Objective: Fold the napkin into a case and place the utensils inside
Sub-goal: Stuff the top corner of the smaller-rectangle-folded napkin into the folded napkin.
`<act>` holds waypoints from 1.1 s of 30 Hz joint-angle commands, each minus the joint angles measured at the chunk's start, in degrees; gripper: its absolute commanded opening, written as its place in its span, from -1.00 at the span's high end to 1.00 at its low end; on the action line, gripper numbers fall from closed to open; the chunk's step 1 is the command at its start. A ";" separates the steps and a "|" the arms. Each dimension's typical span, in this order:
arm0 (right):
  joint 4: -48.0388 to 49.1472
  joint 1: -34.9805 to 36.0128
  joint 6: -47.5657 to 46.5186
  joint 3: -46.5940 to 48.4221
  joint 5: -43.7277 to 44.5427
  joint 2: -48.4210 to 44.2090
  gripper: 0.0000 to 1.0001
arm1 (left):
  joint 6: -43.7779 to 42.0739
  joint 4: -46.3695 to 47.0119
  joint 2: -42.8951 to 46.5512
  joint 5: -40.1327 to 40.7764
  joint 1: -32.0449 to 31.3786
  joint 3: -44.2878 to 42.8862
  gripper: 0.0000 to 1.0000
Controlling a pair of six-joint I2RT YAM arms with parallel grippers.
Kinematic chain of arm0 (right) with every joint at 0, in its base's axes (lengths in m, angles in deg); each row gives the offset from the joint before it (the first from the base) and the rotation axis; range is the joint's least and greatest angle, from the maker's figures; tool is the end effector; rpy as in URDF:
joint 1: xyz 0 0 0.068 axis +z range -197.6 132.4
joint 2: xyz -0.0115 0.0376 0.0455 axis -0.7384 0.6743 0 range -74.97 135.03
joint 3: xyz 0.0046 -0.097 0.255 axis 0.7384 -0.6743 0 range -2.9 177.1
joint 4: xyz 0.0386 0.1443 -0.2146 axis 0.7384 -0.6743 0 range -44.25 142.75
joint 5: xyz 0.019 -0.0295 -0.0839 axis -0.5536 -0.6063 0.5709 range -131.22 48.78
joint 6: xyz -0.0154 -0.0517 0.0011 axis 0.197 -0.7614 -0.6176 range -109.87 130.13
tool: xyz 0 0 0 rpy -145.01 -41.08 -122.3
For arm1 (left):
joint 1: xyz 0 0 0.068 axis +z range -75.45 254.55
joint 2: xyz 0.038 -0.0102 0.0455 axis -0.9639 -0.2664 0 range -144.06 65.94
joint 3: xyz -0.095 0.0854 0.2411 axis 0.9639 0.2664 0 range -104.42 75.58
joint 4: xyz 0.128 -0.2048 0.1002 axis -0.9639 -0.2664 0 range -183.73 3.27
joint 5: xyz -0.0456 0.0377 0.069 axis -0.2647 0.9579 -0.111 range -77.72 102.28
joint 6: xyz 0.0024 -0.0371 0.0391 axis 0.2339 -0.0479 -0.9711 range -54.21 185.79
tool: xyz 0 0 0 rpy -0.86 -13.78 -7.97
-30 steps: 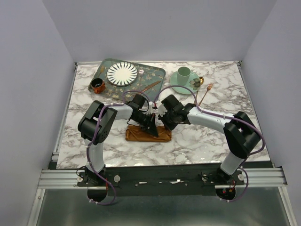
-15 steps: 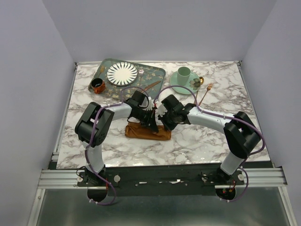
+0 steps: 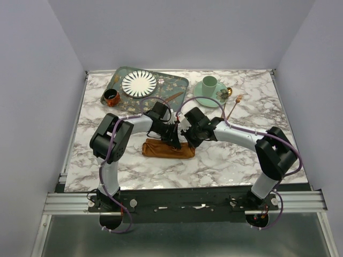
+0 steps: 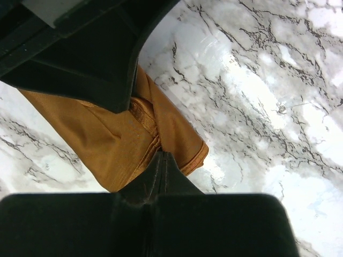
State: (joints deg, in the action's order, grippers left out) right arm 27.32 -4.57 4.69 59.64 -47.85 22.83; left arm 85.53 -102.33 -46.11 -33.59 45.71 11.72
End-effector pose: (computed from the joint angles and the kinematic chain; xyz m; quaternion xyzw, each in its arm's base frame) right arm 0.2488 0.2378 0.1873 -0.4097 0.8747 0.1343 0.2211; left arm 0.3125 -0.2013 0.1270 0.1593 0.8871 -0.4318 0.0342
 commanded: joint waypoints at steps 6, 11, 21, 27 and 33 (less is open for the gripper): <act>-0.67 -0.57 2.09 1.70 1.01 -3.05 0.99 | -3.75 -4.53 -1.77 5.26 -0.34 -1.00 1.00; -0.67 -0.57 2.62 1.97 0.48 -3.93 0.99 | -4.10 -5.41 -0.89 6.49 -1.48 -1.62 1.00; -0.59 -0.49 1.13 -0.67 -1.80 -2.71 0.99 | -1.12 -4.10 0.51 5.62 -2.01 -2.51 1.00; -0.50 -0.49 0.77 -0.94 -1.89 -1.30 0.99 | -0.49 -0.22 3.16 3.94 -1.92 -1.44 0.96; -1.20 -0.57 1.57 1.09 -0.31 -0.77 0.77 | -1.82 -1.98 1.31 4.03 -1.92 -1.71 0.97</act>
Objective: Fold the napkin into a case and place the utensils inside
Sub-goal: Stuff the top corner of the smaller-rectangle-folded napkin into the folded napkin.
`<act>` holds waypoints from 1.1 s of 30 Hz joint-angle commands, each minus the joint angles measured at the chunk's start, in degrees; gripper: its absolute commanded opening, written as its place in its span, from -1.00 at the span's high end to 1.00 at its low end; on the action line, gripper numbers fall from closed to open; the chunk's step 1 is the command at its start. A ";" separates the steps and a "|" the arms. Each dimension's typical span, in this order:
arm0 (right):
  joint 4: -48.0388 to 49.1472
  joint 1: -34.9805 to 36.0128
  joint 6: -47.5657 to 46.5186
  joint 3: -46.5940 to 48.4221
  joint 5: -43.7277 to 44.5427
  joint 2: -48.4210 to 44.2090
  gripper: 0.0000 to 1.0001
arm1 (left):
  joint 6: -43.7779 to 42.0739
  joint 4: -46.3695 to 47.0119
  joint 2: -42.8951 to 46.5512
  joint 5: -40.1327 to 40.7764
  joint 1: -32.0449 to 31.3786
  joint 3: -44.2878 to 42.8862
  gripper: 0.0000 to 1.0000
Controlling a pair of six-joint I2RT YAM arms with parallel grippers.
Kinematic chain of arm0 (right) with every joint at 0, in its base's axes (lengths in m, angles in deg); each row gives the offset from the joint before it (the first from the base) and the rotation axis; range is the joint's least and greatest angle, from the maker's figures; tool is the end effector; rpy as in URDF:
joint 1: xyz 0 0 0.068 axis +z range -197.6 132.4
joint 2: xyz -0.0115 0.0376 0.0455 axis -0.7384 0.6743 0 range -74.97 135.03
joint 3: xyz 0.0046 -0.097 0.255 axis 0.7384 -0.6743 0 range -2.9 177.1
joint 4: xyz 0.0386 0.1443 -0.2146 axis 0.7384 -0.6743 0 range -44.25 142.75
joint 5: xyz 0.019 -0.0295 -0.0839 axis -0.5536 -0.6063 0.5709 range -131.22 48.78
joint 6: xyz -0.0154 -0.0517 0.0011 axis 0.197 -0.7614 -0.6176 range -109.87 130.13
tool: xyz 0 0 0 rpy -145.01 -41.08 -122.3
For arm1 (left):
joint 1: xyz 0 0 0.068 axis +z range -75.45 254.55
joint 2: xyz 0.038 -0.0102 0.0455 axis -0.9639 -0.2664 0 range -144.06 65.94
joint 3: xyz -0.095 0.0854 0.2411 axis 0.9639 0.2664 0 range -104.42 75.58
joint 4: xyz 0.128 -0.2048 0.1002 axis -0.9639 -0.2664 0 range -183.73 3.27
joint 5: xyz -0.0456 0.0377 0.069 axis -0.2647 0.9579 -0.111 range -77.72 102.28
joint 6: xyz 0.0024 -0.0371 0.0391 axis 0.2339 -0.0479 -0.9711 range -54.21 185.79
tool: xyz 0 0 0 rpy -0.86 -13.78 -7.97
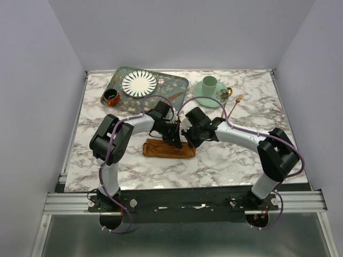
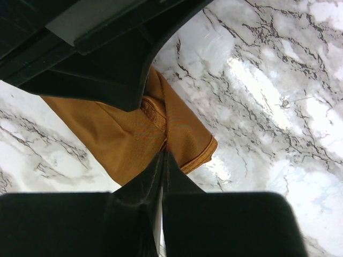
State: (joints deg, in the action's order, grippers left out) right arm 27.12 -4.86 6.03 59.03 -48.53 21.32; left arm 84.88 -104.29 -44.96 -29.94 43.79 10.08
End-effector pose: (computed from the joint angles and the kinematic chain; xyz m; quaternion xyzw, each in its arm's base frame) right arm 0.2465 0.2339 0.1926 -0.3982 0.8780 0.1436 0.2235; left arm 0.3096 -0.2121 0.1385 0.1760 0.8938 -0.4095 0.0502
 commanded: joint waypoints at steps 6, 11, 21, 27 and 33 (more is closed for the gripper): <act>-1.27 -0.20 0.58 2.23 1.07 1.18 0.43 | -1.78 -0.37 -0.11 0.64 0.09 0.02 0.97; -1.35 -0.20 0.23 2.58 0.98 2.58 0.43 | -1.78 -0.37 -0.20 0.64 0.00 -0.16 0.94; -0.65 -0.29 0.85 2.32 1.68 3.11 0.99 | -1.96 0.24 -0.12 1.00 0.61 -1.48 0.80; -0.56 -0.20 1.37 1.70 2.57 2.67 0.99 | 5.60 12.19 7.25 -4.97 5.36 3.87 0.32; -0.48 -0.20 2.34 2.23 2.65 2.32 0.99 | 12.26 17.30 15.52 -6.73 6.50 11.87 0.24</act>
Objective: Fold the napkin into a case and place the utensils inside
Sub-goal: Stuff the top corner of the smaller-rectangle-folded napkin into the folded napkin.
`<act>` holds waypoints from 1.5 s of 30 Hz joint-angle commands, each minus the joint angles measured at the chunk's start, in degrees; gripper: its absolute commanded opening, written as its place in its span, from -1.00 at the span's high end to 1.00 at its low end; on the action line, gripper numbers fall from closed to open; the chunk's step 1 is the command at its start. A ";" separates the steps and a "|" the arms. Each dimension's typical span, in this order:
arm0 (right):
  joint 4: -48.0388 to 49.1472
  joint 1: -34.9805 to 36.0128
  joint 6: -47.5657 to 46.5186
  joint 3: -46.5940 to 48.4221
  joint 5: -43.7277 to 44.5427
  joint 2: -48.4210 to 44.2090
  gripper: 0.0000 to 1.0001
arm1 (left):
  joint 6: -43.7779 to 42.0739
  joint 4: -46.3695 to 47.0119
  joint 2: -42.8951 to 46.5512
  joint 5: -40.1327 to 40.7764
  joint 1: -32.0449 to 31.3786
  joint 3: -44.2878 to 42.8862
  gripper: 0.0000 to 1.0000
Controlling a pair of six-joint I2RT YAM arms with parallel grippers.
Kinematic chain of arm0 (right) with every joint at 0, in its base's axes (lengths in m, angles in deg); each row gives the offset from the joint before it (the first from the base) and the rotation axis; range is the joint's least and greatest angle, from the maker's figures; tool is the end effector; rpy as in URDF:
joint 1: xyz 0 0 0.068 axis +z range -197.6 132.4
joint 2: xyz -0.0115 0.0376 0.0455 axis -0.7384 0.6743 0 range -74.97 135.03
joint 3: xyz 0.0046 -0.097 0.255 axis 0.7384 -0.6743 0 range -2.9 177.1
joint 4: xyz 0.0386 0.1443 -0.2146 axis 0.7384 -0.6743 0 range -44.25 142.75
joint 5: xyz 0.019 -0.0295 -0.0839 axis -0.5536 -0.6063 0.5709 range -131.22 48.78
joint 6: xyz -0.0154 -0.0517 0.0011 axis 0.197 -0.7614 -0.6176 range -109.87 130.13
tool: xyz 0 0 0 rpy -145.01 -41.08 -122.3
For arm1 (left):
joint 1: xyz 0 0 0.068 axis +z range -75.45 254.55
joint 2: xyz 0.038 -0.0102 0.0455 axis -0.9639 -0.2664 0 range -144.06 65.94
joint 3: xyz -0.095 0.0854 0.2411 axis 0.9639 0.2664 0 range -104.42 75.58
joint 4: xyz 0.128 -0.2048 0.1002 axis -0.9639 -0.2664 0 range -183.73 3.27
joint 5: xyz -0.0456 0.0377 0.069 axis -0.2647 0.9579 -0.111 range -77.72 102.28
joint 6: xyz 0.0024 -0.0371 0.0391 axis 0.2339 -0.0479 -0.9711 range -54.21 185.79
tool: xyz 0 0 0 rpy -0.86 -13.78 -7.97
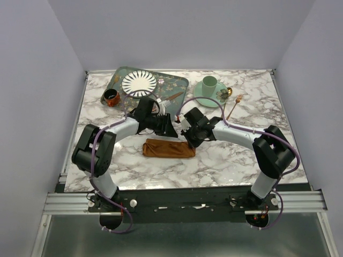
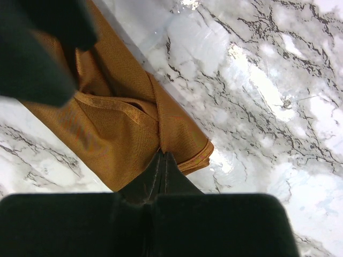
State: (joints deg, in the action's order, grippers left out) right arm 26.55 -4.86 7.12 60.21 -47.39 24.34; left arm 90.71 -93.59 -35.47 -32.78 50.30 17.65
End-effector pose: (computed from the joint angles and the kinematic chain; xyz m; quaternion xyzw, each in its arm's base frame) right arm 0.2520 0.2380 0.1809 -0.3887 0.8885 0.1301 0.2063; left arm 0.3129 -0.1686 0.1710 0.1249 0.8696 -0.4581 0.1350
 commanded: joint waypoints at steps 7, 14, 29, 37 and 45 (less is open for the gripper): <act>0.09 -0.20 1.95 0.96 1.52 -0.87 0.99 | 17.51 18.88 7.54 -7.33 -1.58 12.57 0.51; 0.09 -0.29 2.30 1.84 2.66 -0.60 0.99 | 21.65 24.87 1.41 -5.22 -5.46 12.41 0.52; -0.35 -0.20 1.95 1.40 0.73 -2.01 0.89 | 23.06 24.53 -10.65 0.84 -5.46 7.75 0.50; -1.05 -0.20 1.07 2.10 2.39 -2.98 0.58 | 20.34 21.27 -9.60 1.47 -5.37 9.15 0.49; -0.52 -0.20 1.07 2.98 2.75 -1.48 0.98 | 23.41 25.48 -5.39 -1.52 -5.28 10.20 0.42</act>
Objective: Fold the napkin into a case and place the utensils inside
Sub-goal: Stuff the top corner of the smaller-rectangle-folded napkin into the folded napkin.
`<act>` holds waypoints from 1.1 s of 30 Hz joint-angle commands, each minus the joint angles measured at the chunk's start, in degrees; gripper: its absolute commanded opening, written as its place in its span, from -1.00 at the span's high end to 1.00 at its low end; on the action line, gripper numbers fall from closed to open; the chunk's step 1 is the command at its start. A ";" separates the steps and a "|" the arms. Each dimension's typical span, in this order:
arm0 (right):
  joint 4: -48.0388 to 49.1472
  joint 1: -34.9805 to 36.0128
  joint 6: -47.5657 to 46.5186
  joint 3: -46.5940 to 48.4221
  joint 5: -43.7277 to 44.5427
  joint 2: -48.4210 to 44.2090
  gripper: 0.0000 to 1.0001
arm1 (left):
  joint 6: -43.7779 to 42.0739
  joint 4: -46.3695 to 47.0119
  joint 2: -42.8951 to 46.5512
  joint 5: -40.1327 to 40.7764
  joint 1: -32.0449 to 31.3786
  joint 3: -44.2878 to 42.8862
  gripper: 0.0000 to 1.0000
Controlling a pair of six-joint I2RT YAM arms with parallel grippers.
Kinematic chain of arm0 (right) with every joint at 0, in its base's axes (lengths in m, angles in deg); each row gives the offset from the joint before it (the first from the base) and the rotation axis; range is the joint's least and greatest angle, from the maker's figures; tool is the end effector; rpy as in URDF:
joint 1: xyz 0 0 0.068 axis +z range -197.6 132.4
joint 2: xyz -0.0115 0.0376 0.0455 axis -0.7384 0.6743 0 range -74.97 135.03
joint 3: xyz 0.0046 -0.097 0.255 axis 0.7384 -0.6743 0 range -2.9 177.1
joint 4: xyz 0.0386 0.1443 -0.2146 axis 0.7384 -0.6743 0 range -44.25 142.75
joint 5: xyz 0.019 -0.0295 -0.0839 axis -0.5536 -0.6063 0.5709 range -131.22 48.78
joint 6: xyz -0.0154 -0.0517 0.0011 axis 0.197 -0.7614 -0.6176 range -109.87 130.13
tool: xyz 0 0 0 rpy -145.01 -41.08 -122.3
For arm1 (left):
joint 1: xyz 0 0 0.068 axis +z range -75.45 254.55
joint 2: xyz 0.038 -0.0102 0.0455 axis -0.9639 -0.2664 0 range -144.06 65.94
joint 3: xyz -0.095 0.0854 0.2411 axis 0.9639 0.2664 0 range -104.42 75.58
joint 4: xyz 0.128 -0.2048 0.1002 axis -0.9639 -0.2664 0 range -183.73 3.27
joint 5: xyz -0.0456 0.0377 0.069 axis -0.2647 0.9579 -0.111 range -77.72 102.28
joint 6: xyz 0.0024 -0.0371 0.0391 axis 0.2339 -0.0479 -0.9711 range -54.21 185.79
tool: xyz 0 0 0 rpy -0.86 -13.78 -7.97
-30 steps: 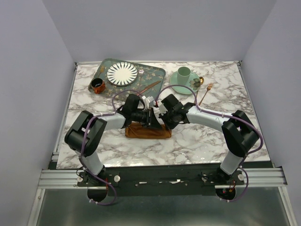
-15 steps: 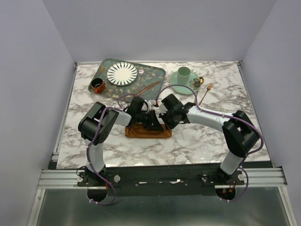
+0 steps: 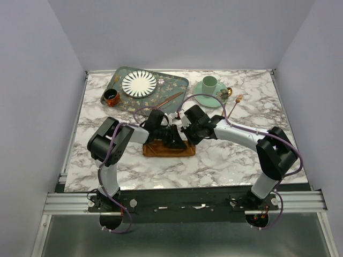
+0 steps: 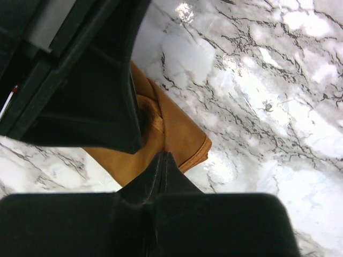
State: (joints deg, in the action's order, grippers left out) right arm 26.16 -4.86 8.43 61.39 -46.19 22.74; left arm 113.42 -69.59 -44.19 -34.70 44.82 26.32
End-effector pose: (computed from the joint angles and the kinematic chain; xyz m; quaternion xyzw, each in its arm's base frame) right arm 0.2534 0.2382 0.1955 -0.3753 0.8891 0.1298 0.2274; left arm 0.2941 -0.1980 0.1087 0.0235 0.8575 -0.5114 0.0522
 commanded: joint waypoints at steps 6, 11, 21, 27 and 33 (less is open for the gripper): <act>-0.04 -0.20 -0.24 1.45 1.54 -0.33 0.99 | 4.30 4.82 4.31 0.49 0.12 2.85 0.43; -0.04 -0.20 0.29 1.28 1.63 -0.59 0.99 | 6.15 7.45 1.85 1.10 0.03 2.32 0.47; 0.66 -0.20 1.43 0.75 2.07 -1.38 0.99 | 8.26 7.46 -3.60 4.26 -0.67 -1.02 0.56; 0.84 -0.12 1.43 -1.27 0.67 -1.38 0.99 | 8.09 5.36 -5.27 6.90 -1.38 -2.25 0.51; 1.10 -0.20 1.43 -1.80 2.68 -0.59 0.99 | 7.65 4.03 -3.79 6.74 -1.73 -1.20 0.39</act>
State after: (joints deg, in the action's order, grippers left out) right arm 26.44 -4.86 9.26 60.23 -45.34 22.72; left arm 121.99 -63.18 -48.15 -30.75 43.29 24.07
